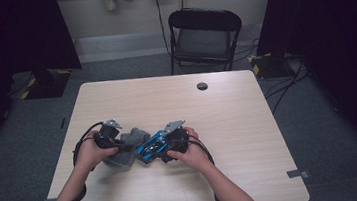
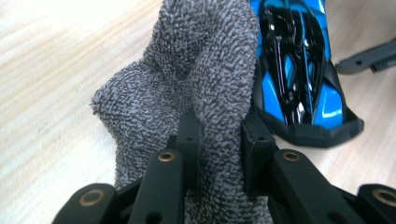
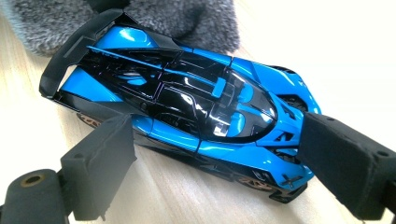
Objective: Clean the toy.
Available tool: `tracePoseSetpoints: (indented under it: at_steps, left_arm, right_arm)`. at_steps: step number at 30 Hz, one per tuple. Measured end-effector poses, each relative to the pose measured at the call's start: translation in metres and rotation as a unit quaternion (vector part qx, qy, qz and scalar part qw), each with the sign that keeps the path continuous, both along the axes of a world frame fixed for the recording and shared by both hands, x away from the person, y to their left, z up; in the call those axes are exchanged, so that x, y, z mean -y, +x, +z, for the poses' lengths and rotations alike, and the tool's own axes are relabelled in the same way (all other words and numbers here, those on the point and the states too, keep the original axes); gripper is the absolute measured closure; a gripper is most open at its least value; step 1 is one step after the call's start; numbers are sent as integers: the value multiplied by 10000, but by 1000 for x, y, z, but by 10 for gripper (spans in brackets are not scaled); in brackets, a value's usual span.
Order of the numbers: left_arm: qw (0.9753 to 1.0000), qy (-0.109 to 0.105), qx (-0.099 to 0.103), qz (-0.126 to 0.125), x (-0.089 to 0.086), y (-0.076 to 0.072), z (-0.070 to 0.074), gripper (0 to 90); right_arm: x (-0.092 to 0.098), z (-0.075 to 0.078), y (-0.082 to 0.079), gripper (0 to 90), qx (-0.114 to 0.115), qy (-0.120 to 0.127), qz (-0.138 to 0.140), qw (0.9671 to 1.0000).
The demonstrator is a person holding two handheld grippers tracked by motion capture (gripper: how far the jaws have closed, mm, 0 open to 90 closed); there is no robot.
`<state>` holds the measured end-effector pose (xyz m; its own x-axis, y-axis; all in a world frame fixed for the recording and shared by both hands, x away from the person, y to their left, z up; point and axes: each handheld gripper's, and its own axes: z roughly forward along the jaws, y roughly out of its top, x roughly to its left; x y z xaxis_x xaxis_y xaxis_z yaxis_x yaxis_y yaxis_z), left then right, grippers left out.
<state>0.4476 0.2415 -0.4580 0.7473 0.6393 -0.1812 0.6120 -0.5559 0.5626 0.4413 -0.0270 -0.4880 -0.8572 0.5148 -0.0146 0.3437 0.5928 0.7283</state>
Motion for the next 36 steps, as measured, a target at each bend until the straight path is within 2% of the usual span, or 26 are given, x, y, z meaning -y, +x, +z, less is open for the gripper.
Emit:
tracePoseSetpoints:
  at_steps: [5, 8, 14, 20, 25, 27, 29, 33, 36]
  left_arm:
    - [10000, 15, -13, 64, -8, -6, 2, 730]
    - [9998, 116, 57, 152, -14, -6, 4, 727]
    - [9994, 17, 131, 323, -17, 4, 11, 724]
    - [9984, -84, 342, 439, -9, 22, 19, 718]
    - [9988, -208, 313, 330, 6, 38, 19, 718]
    - [9987, -178, 354, 322, 12, 44, 20, 718]
    - [9984, -270, 351, 365, 18, 50, 19, 718]
    - [9986, -247, 342, 322, 29, 58, 18, 718]
    - [9978, -352, 367, 425, 37, 63, 14, 718]
  right_arm:
    - [0, 0, 0, 106, -11, -49, 17, 10000]
    - [-1, 1, 0, 105, -10, -62, 18, 10000]
    - [0, 1, -1, 105, -10, -59, 14, 10000]
    - [-1, 1, -1, 105, -9, -68, 19, 10000]
    - [0, 0, -1, 105, 36, -51, 37, 10000]
    - [0, 0, -1, 105, 40, -51, 32, 10000]
    - [0, 0, -1, 105, 40, -56, 47, 10000]
    - [0, 0, -1, 106, 40, -56, 42, 10000]
    - [0, 0, 0, 105, 21, -70, 59, 10000]
